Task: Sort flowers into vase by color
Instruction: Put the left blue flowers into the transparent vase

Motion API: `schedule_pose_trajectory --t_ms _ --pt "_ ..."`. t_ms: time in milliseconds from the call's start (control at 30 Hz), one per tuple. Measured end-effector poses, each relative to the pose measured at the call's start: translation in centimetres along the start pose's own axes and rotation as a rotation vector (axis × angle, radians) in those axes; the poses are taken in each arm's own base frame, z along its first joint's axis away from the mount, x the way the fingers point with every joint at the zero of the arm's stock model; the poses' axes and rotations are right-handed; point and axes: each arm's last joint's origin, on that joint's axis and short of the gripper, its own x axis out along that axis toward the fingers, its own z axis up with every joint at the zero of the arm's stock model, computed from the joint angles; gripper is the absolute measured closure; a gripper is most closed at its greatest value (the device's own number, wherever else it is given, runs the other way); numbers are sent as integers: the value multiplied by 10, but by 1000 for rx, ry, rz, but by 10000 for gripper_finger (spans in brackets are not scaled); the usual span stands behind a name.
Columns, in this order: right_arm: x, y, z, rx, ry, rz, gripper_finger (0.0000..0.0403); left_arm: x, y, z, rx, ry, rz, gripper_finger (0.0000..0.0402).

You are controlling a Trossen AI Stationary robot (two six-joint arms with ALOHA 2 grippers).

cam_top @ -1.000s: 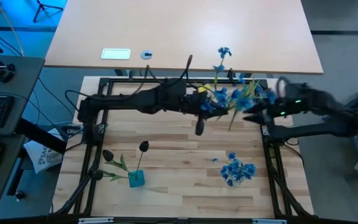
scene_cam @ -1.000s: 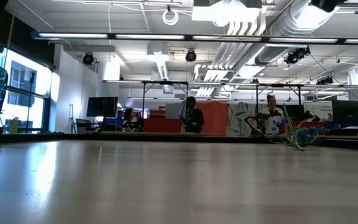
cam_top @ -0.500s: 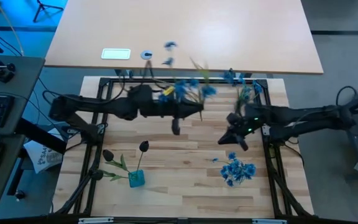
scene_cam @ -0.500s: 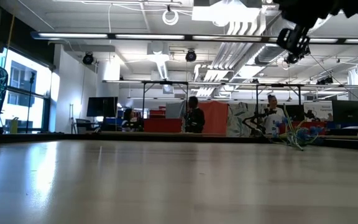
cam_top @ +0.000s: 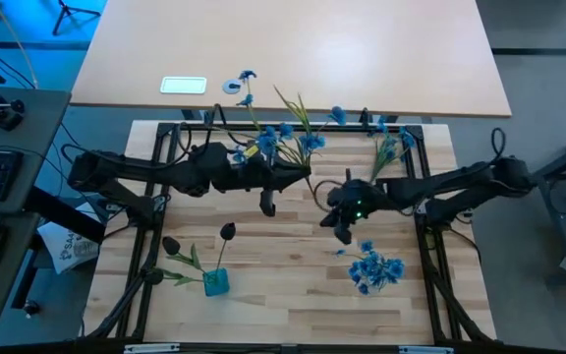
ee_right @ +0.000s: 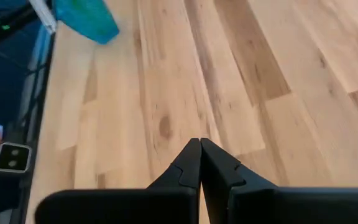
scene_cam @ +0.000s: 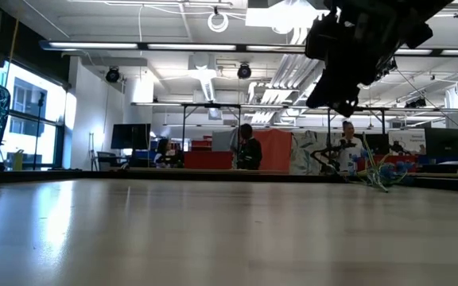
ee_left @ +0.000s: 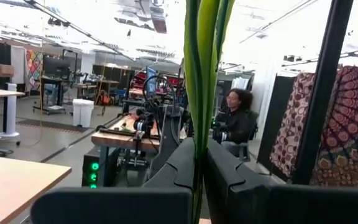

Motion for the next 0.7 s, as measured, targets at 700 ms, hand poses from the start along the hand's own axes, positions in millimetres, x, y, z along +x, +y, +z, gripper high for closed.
schedule_pose_trajectory --t_ms 700 --pt "-51 81 -26 53 -59 272 403 9 5 -17 22 33 92 401"
